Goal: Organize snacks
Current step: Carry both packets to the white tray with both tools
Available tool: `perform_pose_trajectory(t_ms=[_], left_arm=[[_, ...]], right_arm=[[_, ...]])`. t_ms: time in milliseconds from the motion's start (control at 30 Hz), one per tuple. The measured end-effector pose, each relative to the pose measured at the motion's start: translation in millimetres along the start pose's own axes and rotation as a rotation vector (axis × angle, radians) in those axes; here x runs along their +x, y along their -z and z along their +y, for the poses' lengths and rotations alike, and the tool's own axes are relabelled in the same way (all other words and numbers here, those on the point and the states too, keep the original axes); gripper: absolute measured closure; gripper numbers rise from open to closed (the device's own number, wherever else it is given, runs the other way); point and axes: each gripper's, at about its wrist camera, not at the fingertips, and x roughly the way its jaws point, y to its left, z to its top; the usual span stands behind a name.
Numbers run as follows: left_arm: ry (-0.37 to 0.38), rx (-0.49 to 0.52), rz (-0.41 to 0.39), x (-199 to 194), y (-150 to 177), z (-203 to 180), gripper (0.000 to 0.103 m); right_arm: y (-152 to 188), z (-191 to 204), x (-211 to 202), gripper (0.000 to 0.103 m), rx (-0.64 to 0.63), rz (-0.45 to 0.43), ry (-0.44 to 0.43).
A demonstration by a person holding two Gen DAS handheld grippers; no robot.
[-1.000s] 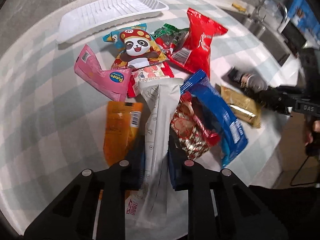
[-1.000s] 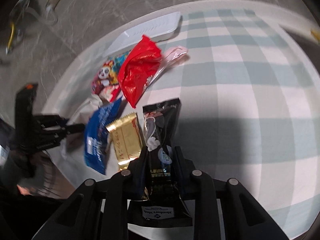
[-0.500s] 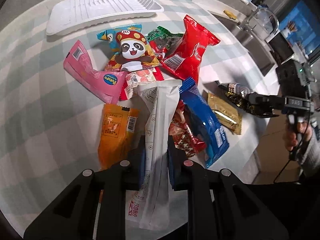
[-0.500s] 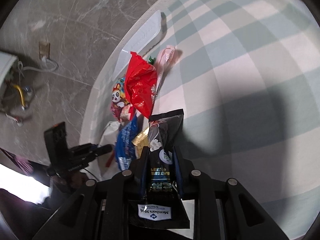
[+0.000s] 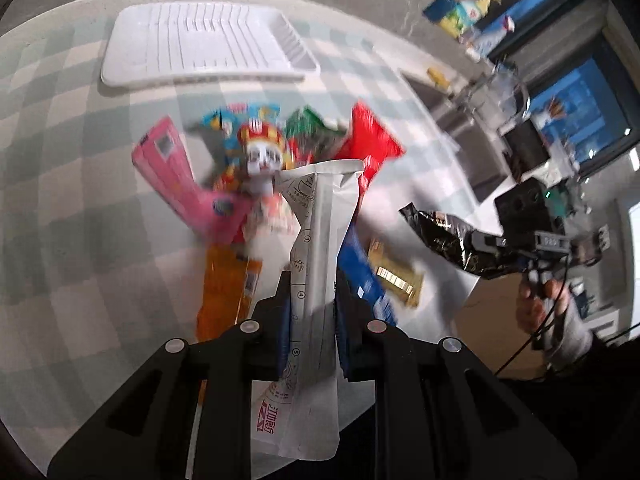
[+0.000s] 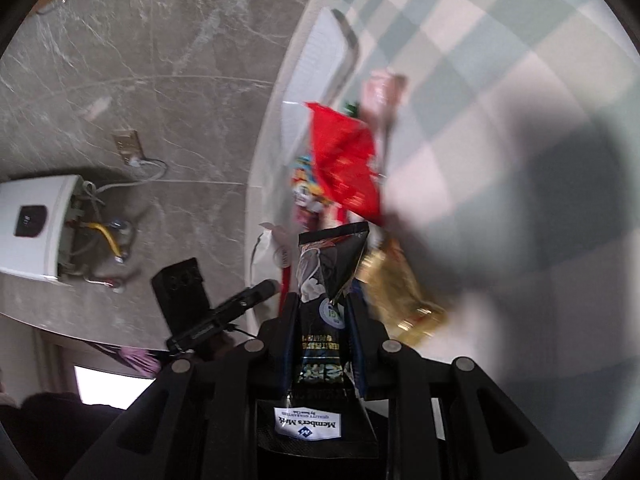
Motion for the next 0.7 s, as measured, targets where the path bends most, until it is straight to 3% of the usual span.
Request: perform_pose_trajectory(t_ms=[267, 700], left_arm=[[0.067, -0.09, -0.095, -26, -61, 30, 0.086], [0.018, -0.191, -0.156, -29, -177, 118, 0.086]], right_arm=[[-62, 45, 28, 0.078, -0.056, -0.021, -0.057], [-189, 73, 83, 0.078, -0.064, -0.093, -0.03]])
